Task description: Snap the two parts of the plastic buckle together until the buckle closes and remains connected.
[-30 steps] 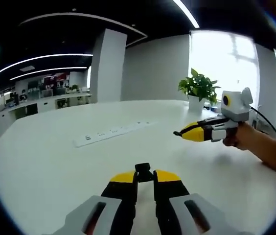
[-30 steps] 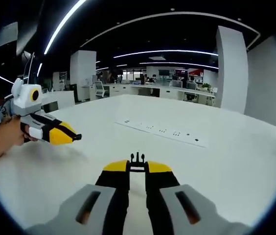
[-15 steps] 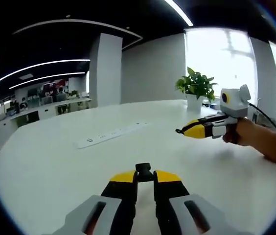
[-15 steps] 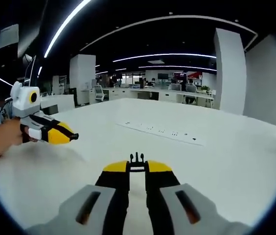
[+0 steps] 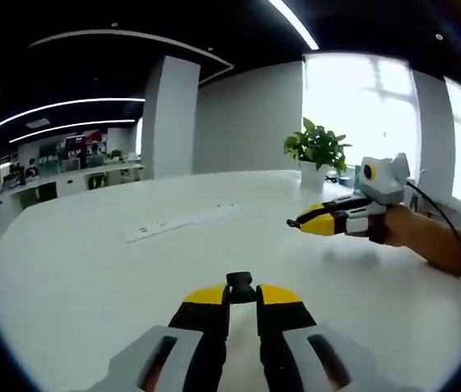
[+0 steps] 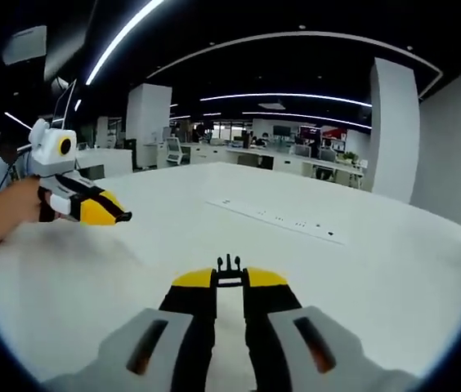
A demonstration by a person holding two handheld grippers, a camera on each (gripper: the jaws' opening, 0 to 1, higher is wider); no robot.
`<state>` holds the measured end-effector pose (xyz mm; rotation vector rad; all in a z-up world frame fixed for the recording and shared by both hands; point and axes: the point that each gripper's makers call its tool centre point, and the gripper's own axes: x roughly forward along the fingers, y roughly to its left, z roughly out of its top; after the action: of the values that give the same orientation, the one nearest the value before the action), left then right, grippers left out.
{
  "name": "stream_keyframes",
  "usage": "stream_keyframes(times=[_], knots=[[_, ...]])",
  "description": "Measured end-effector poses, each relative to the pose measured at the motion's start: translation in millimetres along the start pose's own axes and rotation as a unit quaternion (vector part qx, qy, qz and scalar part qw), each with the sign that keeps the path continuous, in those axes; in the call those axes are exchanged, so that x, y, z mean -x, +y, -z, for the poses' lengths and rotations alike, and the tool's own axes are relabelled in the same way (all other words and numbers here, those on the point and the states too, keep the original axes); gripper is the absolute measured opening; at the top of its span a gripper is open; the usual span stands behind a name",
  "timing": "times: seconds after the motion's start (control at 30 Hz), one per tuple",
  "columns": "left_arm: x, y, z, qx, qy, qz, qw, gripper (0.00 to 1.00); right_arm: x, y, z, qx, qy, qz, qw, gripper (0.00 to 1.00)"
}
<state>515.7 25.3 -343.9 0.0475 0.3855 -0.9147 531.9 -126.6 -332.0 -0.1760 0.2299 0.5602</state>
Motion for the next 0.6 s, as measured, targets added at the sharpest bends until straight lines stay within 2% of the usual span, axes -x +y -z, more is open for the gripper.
stream_keyframes(times=[0.17,0.23,0.27,0.3,0.4,0.5,0.6], knots=[[5.2,7.4,-3.9,-0.004,-0.009,-0.018,0.9998,0.11,1.8,-5.4,-4.7,-0.009,-0.007,0.012,0.9999,0.1],[8.3,2.4,-1.8,0.001,-0.011,-0.004,0.9999,0.11,1.5,-5.2,-3.3,-0.004,-0.003,0.008,1.0,0.1],[10.6,-3.9,0.2,-0.006,-0.011,0.012,0.9998,0.11,2.0,-5.8,-2.0,0.02,0.006,-0.002,0.9998,0.1],[13.1,-6.3,0.3,-0.01,-0.014,0.016,0.9997,0.11,3.3,-6.4,-3.1,0.017,0.005,0.0,0.9998,0.1],[21.2,-11.5,-4.6,-0.02,-0.021,0.026,0.9992,0.11,10.2,1.6,-1.0,0.024,0.01,-0.023,0.9994,0.1],[29.0,-13.0,-14.9,-0.011,-0.041,0.035,0.9985,0.11,15.0,8.0,4.0,0.039,0.016,-0.032,0.9986,0.1],[29.1,-13.8,-14.1,-0.019,-0.043,0.038,0.9982,0.11,17.8,10.7,2.9,0.051,0.014,-0.038,0.9979,0.1]])
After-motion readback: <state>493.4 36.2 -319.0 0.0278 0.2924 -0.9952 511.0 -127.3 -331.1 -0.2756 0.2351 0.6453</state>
